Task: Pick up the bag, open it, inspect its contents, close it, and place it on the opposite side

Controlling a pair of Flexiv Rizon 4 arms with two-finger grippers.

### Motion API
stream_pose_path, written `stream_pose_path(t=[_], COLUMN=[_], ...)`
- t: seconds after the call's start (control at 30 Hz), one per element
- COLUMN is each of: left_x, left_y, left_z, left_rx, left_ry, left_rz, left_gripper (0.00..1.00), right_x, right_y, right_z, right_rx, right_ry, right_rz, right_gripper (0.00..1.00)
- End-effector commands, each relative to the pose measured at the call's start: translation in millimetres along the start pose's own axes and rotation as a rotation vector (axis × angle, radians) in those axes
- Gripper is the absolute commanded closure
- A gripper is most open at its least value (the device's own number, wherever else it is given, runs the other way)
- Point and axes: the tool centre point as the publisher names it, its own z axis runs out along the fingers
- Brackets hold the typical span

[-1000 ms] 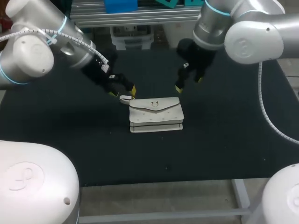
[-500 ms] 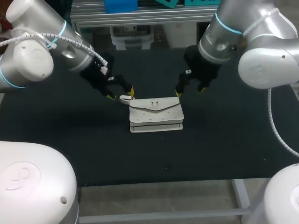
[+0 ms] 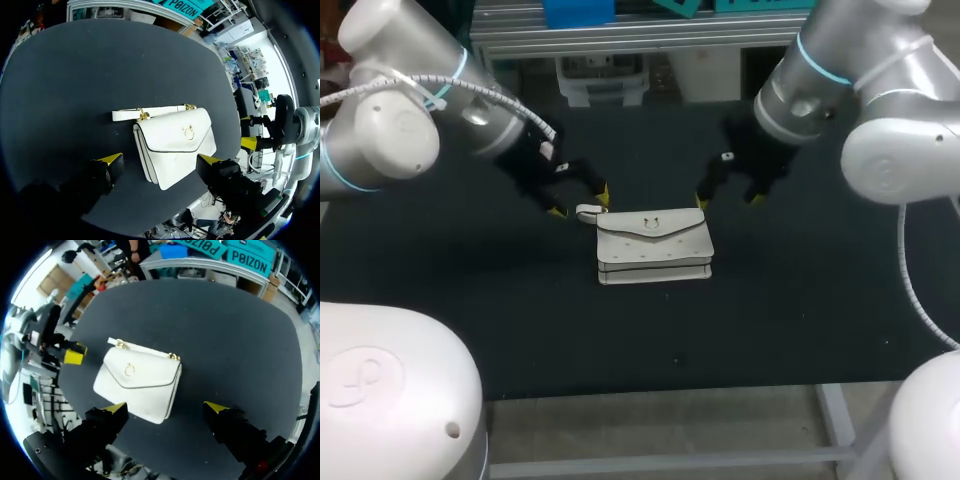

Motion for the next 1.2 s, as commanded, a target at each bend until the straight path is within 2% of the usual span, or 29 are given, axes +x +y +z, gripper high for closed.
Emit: stream_pose_path(t=[0.03, 0.27, 0.4, 0.63, 0.67, 0.8, 0.87, 0.93, 1.03, 1.13, 1.17, 1.2], left_x=[-0.9, -13.7, -16.2, -22.2, -22.4, -22.2, -22.0, -20.9, -18.7, -16.3, -15.5, -14.5], left_y=[-7.7, -11.7, -7.3, -2.5, -2.2, 0.2, 0.7, 2.4, 5.0, 6.0, 6.1, 5.9], left_z=[20.5, 30.2, 32.3, 40.8, 40.9, 42.9, 44.2, 44.2, 44.1, 47.0, 48.4, 50.0], left_rx=[0.006, -0.014, -0.002, -0.013, -0.017, -0.026, -0.029, -0.030, -0.032, -0.035, -0.044, -0.049], left_ry=[-0.019, 0.068, 0.113, 0.228, 0.234, 0.264, 0.283, 0.296, 0.310, 0.330, 0.342, 0.341], left_rz=[-0.251, -0.343, -0.365, -0.348, -0.340, -0.308, -0.301, -0.293, -0.280, -0.272, -0.270, -0.267], left_gripper=[0.00, 0.00, 0.00, 0.00, 0.04, 0.08, 0.25, 0.36, 0.39, 0.52, 0.53, 0.55], right_x=[-12.8, -13.2, -9.3, 1.3, 3.0, 7.4, 8.6, 11.7, 14.1, 15.7, 16.6, 17.0], right_y=[13.0, 17.0, 18.6, 9.0, 7.5, 3.7, 1.7, -0.6, -4.8, -6.4, -6.0, -5.3], right_z=[10.3, 19.7, 30.5, 43.0, 43.7, 47.6, 51.0, 54.5, 60.3, 67.0, 68.6, 70.3], right_rx=[0.088, 0.125, 0.135, 0.101, 0.097, 0.078, 0.072, 0.072, 0.073, 0.068, 0.067, 0.066], right_ry=[0.158, 0.333, 0.375, 0.473, 0.478, 0.509, 0.532, 0.538, 0.565, 0.598, 0.603, 0.618], right_rz=[0.243, 0.432, 0.519, 0.647, 0.654, 0.685, 0.701, 0.703, 0.716, 0.723, 0.720, 0.718], right_gripper=[0.00, 0.00, 0.00, 0.00, 0.00, 0.00, 0.00, 0.01, 0.00, 0.02, 0.08, 0.10])
